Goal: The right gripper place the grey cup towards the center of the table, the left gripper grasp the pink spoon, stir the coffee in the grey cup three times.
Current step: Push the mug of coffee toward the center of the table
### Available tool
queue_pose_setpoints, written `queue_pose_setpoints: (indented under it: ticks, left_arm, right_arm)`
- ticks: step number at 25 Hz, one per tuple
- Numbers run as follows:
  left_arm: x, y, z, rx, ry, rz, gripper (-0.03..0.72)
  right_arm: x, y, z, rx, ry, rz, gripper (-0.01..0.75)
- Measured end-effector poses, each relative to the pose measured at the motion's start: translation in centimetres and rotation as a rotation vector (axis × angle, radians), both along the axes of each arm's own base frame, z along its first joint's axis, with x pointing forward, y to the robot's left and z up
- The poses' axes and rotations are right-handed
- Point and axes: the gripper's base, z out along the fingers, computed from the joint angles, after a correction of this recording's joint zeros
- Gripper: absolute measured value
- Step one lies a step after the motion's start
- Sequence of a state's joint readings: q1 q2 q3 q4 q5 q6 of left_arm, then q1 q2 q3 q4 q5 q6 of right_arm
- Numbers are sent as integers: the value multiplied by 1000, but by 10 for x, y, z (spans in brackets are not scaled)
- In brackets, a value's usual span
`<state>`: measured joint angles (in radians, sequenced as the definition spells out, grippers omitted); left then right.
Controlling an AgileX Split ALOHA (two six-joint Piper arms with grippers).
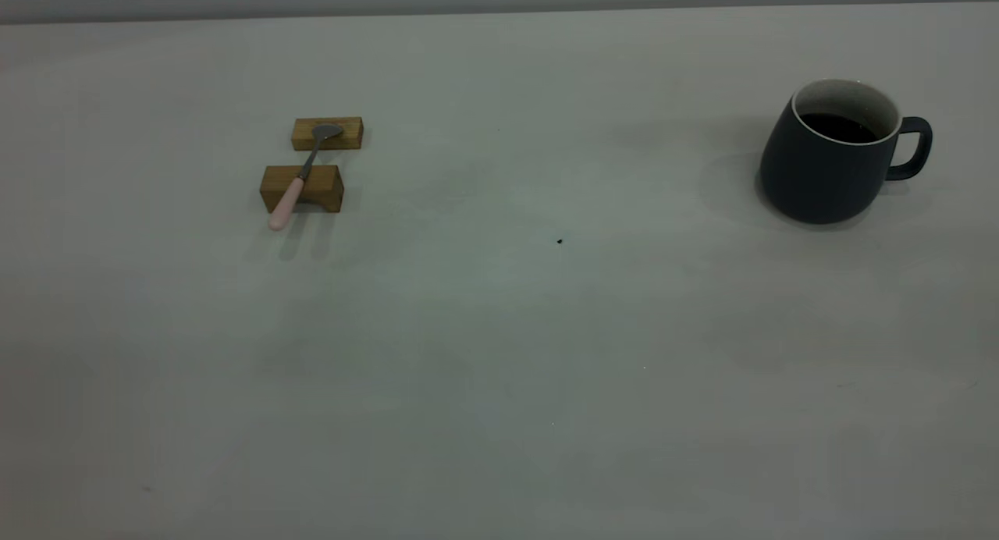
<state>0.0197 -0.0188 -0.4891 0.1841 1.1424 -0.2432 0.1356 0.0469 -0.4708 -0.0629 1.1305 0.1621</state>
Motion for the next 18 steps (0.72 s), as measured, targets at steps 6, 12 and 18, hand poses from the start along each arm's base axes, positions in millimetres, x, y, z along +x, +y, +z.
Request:
queue_pose_setpoints:
  ticks: [6, 12, 18]
  left_arm:
    - [0, 0, 0, 0, 0, 0, 415]
    - [0, 0, 0, 0, 0, 0, 415]
    - [0, 0, 0, 0, 0, 0, 415]
  right_arm:
    - [46, 10, 8, -42, 119, 69, 583]
    - [118, 20, 1, -190, 192, 198, 620]
    - [203, 32, -13, -319, 331, 342, 605]
